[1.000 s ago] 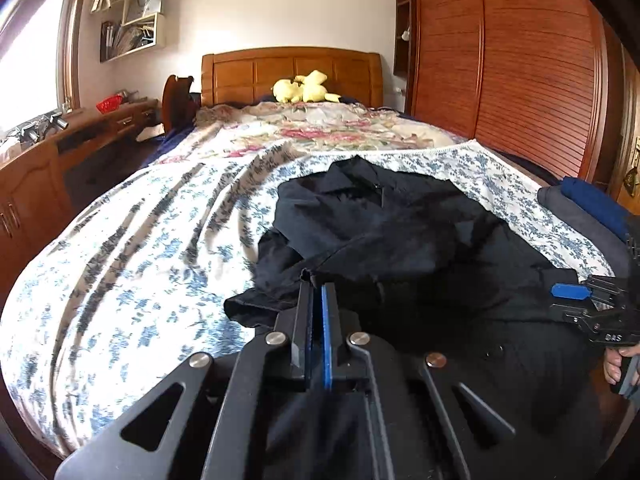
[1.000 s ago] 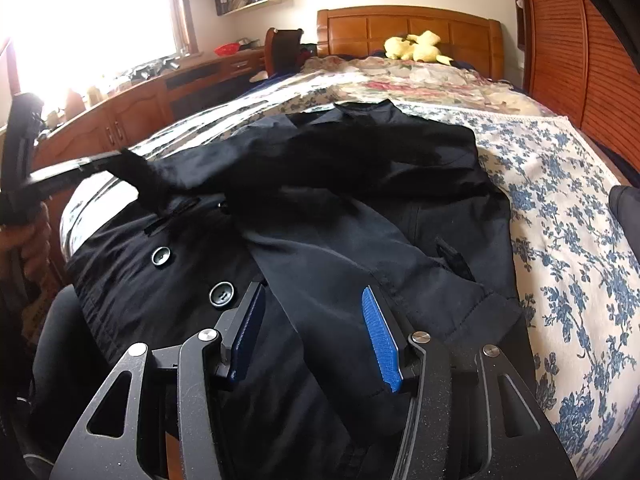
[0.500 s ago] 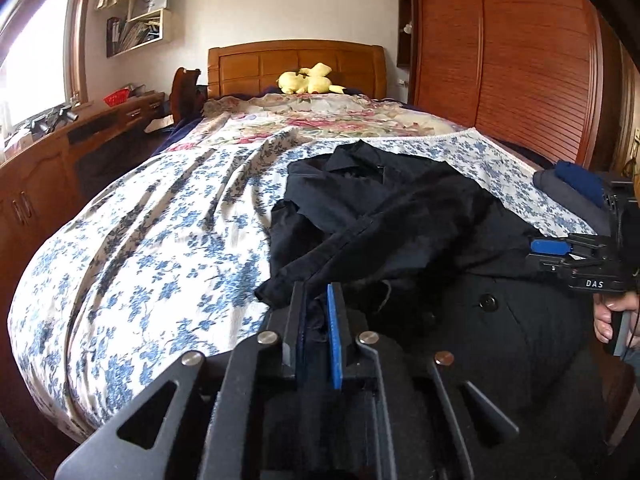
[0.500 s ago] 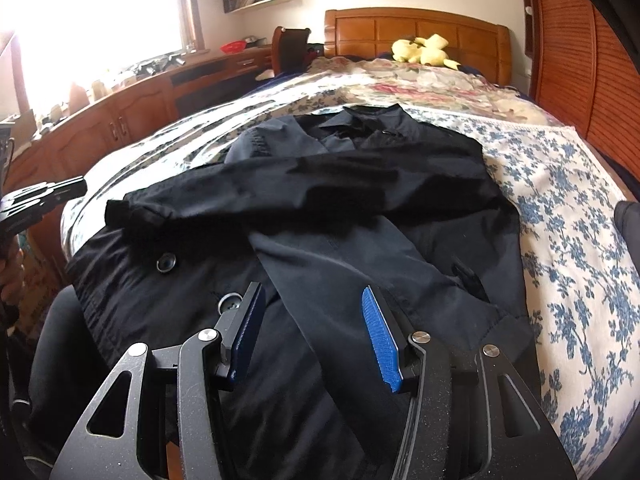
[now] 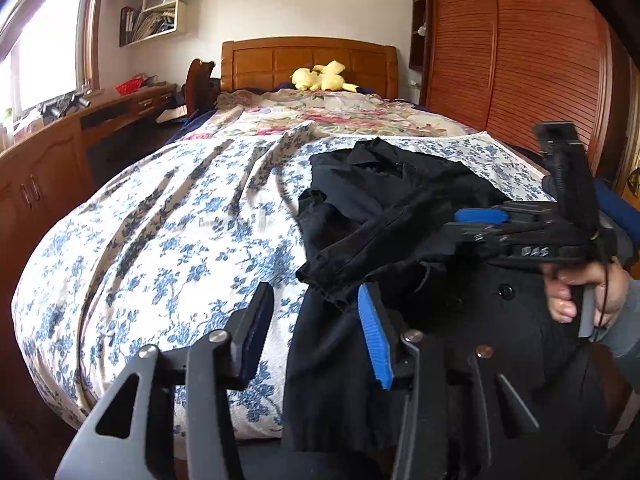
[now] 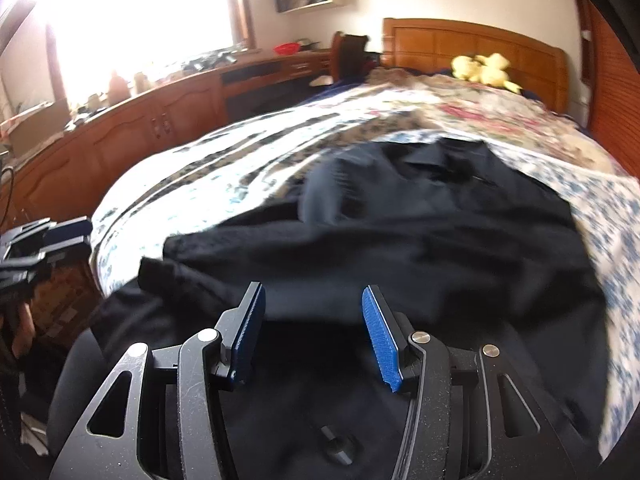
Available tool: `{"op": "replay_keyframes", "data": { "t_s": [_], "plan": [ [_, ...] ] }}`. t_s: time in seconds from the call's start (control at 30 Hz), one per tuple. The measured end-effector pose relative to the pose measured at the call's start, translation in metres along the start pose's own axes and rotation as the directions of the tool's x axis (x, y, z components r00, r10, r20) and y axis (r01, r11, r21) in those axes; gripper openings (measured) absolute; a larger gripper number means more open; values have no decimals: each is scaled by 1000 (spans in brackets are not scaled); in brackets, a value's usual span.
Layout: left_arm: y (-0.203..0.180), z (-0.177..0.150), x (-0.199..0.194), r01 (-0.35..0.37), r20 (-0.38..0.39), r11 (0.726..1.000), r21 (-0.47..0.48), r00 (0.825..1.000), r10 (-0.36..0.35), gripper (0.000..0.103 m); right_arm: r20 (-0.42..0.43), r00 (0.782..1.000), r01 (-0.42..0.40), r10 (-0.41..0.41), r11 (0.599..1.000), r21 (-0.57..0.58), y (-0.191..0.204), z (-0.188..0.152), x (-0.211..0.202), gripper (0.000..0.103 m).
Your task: Fold large clothes
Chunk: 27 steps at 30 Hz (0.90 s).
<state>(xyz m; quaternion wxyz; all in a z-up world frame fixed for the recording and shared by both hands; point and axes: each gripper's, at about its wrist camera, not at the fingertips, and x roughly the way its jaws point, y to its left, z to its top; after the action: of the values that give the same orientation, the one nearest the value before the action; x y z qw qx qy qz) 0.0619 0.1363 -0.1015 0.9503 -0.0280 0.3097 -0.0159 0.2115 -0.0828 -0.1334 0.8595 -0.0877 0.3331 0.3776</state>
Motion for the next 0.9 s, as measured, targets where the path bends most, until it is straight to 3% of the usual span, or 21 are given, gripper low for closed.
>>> {"op": "replay_keyframes", "data": {
  "t_s": [0.27, 0.5, 0.73, 0.9],
  "plan": [
    [14, -8, 0, -20, -7, 1000, -22, 1000, 20, 48, -129, 983, -134, 127, 990, -50, 51, -6, 48, 51],
    [16, -9, 1, -33, -2, 999, -33, 999, 33, 48, -160, 979, -139, 127, 988, -66, 58, -30, 50, 52],
    [10, -10, 2, -21, 4, 999, -32, 1000, 21, 48, -107, 988, -112, 108, 993, -32, 39, -30, 5, 52],
    [3, -10, 9, -5, -2, 1000, -27, 1000, 5, 48, -69, 998, -13, 12, 1000, -20, 11, -49, -40, 52]
  ]
}}
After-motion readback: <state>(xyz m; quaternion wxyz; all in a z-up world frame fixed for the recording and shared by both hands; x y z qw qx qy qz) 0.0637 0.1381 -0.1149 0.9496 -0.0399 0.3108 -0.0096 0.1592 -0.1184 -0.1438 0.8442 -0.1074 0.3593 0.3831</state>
